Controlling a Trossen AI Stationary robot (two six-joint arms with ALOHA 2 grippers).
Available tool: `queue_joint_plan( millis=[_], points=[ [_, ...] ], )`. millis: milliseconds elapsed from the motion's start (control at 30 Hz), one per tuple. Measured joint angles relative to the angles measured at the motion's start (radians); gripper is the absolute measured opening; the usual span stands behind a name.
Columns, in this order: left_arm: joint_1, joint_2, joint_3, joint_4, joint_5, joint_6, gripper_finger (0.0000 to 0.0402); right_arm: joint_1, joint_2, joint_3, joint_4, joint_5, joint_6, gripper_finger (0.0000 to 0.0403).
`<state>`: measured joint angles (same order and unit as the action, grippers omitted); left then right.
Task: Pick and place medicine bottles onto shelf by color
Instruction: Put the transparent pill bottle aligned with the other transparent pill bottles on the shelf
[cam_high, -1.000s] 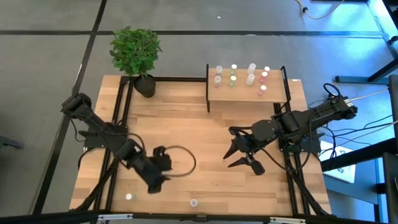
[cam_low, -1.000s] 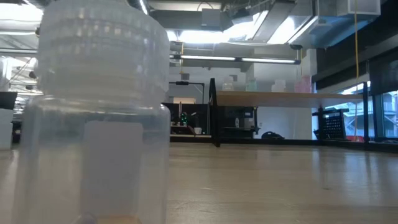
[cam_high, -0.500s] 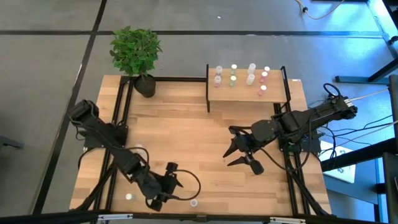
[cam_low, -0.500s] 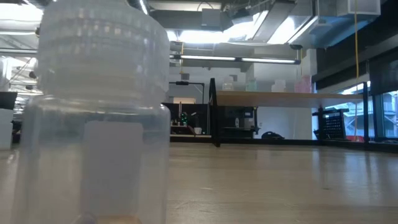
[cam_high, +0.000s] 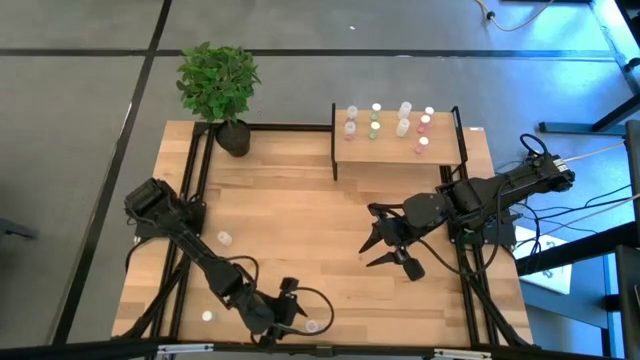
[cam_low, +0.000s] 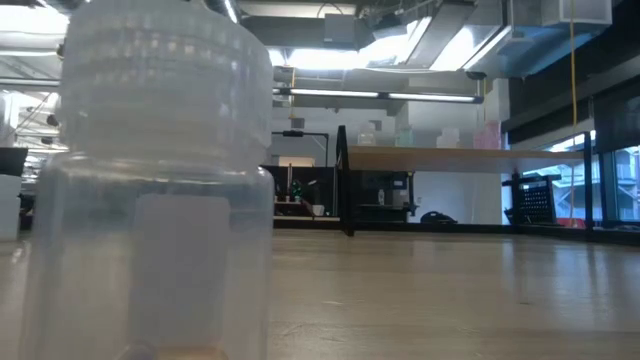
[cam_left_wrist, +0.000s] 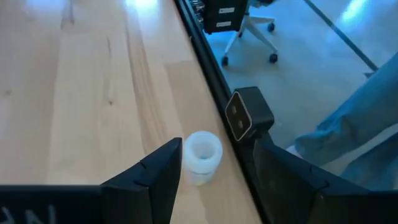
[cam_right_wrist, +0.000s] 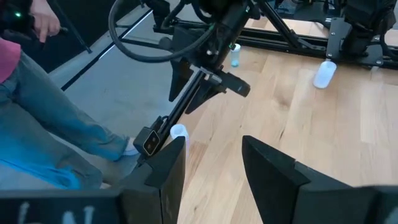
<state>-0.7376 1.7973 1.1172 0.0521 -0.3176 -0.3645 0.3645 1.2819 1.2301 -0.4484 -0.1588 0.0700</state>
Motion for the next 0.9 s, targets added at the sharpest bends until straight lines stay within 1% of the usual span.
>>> queue_joint_plan(
  millis=[67,167,233,367,467,567,733,900],
  points=[
    [0.007,0.000,0.004,0.001,0.024,-0.007,0.0194,0.000,0.000,0.000,0.000,0.000,0.000,0.0161],
    [0.022,0.000,0.057,-0.077,0.070,-0.012,0.0194,0.000,0.000,0.000,0.000,0.000,-0.004,0.0161],
    [0.034,-0.001,0.112,-0.155,0.099,0.019,0.0194,0.000,0.000,0.000,-0.001,0.000,-0.022,0.0161],
    [0.064,-0.001,0.220,-0.387,0.105,0.029,0.0194,0.000,0.000,0.000,-0.002,0.000,-0.027,0.0161],
    [0.088,-0.001,0.279,-0.473,0.123,0.009,0.0194,0.000,0.000,0.000,-0.002,0.000,-0.027,0.0161],
    [0.103,-0.001,0.317,-0.491,0.148,-0.010,0.0194,0.000,0.000,0.000,-0.002,0.000,-0.027,0.0161],
    [0.109,-0.002,0.347,-0.498,0.142,-0.020,0.0194,0.000,0.000,0.000,-0.002,0.000,-0.016,0.0161],
    [0.094,-0.002,0.347,-0.524,0.118,-0.039,0.0194,0.000,0.001,0.000,0.004,0.001,0.079,0.0161]
  ],
)
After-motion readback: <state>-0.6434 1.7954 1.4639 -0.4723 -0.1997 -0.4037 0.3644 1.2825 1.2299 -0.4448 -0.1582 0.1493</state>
